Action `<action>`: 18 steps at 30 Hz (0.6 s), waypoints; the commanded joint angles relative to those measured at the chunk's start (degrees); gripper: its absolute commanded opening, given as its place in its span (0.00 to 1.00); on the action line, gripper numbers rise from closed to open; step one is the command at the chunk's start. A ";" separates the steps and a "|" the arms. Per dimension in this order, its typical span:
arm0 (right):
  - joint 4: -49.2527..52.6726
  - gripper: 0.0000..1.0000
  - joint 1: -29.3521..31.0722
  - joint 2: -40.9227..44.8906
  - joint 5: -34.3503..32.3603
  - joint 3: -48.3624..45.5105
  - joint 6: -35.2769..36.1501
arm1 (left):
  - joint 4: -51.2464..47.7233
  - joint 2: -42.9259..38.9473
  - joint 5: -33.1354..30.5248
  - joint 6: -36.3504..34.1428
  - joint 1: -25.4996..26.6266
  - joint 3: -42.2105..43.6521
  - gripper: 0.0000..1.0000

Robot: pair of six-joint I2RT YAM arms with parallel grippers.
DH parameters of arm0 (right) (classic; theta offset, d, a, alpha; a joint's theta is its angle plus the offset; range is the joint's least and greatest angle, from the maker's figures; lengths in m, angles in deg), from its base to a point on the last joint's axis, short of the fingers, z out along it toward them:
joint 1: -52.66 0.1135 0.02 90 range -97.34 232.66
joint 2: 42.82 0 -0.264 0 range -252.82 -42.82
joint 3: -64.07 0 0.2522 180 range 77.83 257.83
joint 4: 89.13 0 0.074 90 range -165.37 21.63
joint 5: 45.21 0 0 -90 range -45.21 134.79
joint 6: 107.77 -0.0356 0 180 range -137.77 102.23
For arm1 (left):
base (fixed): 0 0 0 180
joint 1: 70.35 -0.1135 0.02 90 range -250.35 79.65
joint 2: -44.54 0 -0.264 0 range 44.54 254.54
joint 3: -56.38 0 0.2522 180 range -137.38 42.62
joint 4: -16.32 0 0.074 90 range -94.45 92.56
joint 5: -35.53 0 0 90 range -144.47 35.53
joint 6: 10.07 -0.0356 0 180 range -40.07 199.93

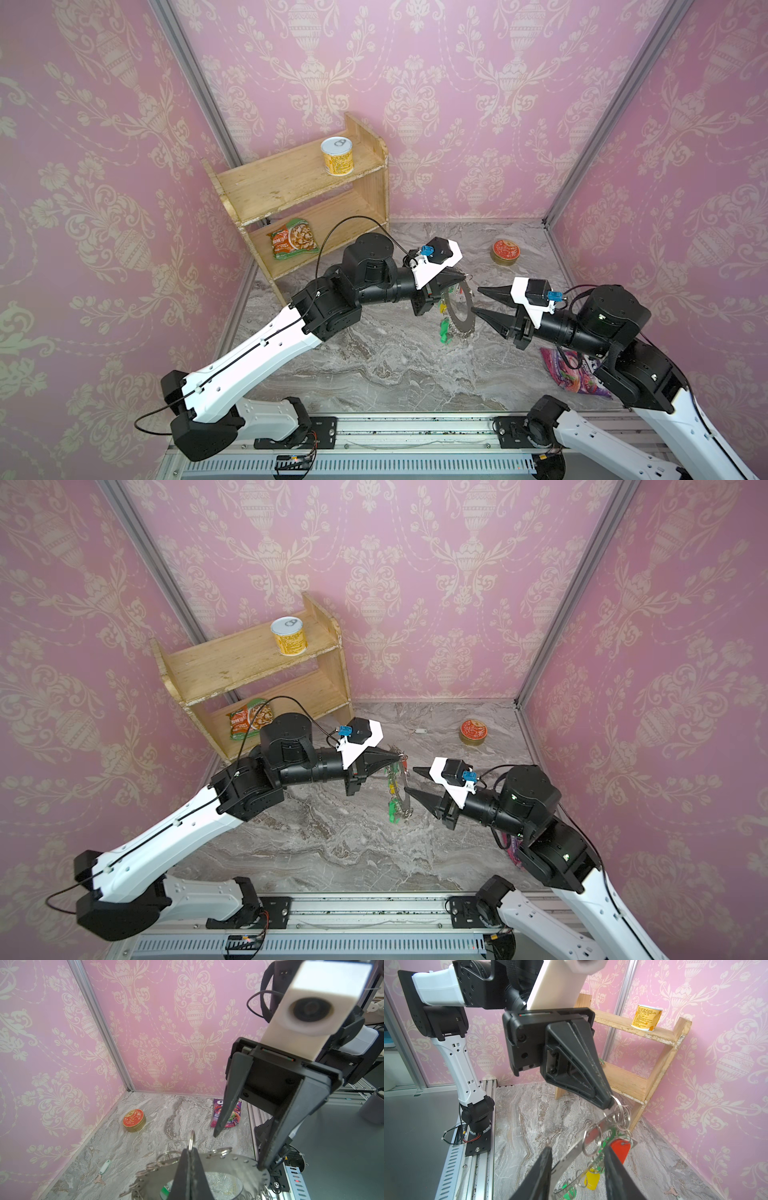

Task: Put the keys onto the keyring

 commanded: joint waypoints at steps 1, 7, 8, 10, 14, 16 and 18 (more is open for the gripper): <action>3.25 0.45 0.22 1.05 0.99 2.74 2.04 | 1.96 -1.19 1.13 -0.27 0.31 -0.91 0.00; 6.47 0.47 0.20 2.09 -0.28 5.32 3.79 | 1.63 -1.69 1.24 -0.54 0.31 -0.59 0.00; 6.66 0.47 0.21 2.30 -0.45 5.46 4.02 | 1.48 -1.69 1.35 -0.66 0.27 -0.47 0.00; 6.88 0.46 0.18 2.32 -0.91 5.55 4.45 | 1.58 -1.67 1.59 -0.42 0.28 -0.44 0.00; 7.59 0.44 0.16 2.12 -1.88 5.73 5.69 | 1.82 -1.69 2.43 -0.02 0.32 -0.54 0.00; 7.68 0.43 0.21 2.06 -2.22 5.64 6.36 | 1.90 -1.74 2.91 0.21 0.34 -0.66 0.00; 7.73 0.43 0.21 2.63 -2.97 5.82 7.07 | 1.79 -1.87 2.79 0.16 0.30 -0.57 0.00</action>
